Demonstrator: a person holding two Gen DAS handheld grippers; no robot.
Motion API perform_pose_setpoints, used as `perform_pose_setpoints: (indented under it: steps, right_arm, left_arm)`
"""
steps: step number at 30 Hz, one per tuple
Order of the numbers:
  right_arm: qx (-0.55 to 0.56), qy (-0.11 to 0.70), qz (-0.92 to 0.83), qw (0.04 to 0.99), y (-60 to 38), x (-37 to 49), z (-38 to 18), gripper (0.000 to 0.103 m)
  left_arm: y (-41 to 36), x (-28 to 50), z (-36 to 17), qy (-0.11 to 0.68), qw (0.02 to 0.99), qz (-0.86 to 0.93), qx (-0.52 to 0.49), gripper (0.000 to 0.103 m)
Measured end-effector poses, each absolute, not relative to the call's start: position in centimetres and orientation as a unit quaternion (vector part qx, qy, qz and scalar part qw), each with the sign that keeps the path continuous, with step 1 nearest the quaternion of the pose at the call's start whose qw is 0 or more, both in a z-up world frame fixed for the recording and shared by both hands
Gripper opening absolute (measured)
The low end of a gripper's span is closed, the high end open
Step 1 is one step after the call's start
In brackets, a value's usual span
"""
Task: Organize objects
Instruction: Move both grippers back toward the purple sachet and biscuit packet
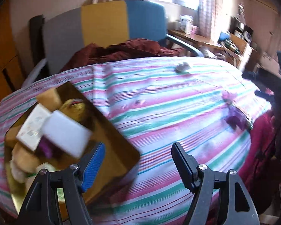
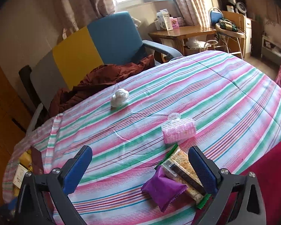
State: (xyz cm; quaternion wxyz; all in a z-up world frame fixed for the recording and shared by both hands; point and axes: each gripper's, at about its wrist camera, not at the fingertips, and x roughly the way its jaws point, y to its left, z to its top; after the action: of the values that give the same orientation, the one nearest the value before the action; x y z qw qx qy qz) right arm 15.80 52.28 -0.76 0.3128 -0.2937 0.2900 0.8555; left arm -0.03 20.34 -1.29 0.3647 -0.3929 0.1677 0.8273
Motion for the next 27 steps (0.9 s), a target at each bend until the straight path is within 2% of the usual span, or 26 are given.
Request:
perform_pose_setpoints:
  steps: [6, 11, 14, 19, 27]
  right_arm:
    - [-0.27, 0.299, 0.847, 0.347, 54.7, 18.8, 0.5, 0.103]
    - [-0.252, 0.362, 0.822, 0.36, 57.3, 21.1, -0.1, 0.103]
    - [-0.242, 0.393, 0.816, 0.349, 58.0, 21.6, -0.8, 0.103]
    - [-0.22, 0.402, 0.824, 0.332, 58.0, 22.0, -0.7, 0.103]
    - [-0.171, 0.44, 0.825, 0.31, 58.6, 23.4, -1.1, 0.103]
  left_arm:
    - [24.5, 0.8, -2.1, 0.187, 0.4, 0.804, -0.398, 0.074]
    - [27.7, 1.4, -2.8, 0.193, 0.436, 0.778, -0.408, 0.074]
    - [29.9, 1.8, -3.4, 0.183, 0.466, 0.751, -0.43, 0.074]
    - [33.9, 2.4, -4.8, 0.175, 0.496, 0.711, -0.466, 0.073]
    - [39.9, 5.5, -6.2, 0.186, 0.551, 0.657, -0.48, 0.074]
